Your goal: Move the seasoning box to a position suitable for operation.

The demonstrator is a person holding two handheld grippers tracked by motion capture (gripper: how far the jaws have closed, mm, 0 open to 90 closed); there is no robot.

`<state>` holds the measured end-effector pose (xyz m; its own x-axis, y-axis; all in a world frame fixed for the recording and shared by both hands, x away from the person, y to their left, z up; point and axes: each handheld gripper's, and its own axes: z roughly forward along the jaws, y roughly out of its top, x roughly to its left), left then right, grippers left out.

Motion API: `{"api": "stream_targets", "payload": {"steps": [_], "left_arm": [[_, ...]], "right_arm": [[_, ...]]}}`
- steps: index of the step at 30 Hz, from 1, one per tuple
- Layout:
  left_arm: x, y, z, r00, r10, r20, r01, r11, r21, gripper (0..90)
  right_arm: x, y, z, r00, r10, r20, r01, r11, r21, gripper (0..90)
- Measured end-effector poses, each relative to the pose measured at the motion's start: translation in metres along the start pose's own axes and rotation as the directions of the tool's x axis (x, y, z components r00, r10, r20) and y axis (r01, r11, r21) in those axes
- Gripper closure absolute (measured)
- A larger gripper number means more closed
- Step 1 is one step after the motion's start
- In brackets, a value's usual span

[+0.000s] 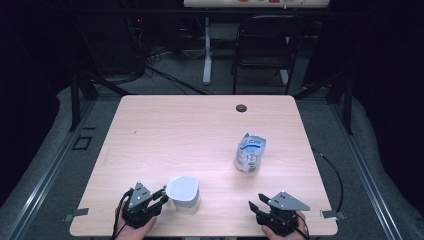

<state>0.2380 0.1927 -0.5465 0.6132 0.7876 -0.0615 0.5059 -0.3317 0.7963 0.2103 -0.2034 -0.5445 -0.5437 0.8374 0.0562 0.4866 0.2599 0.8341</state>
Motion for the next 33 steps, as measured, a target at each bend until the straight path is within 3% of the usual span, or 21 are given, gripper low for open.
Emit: {"api": "stream_targets", "payload": {"steps": [9, 18, 26, 33], "left_arm": [[-0.004, -0.002, -0.003, 0.9998, 0.017, 0.015, -0.017, 0.9999, 0.003, 73.0], [-0.008, -0.003, -0.009, 0.9993, 0.012, 0.035, -0.012, 0.9999, 0.011, 72.6], [-0.013, -0.006, -0.011, 0.9986, 0.028, 0.044, -0.029, 0.9995, 0.01, 68.9], [-0.013, -0.009, -0.013, 0.9975, 0.035, 0.062, -0.034, 0.9993, -0.016, 62.5]], "right_arm": [[0.035, 0.005, 0.027, 0.9933, -0.082, -0.082, 0.087, 0.995, 0.053, 53.4], [0.061, 0.014, 0.049, 0.9815, -0.119, -0.149, 0.126, 0.991, 0.033, 52.7], [0.068, 0.022, 0.059, 0.9753, -0.149, -0.163, 0.152, 0.988, 0.008, 53.3], [0.059, 0.015, 0.05, 0.9781, -0.151, -0.143, 0.151, 0.988, -0.012, 54.8]]}}
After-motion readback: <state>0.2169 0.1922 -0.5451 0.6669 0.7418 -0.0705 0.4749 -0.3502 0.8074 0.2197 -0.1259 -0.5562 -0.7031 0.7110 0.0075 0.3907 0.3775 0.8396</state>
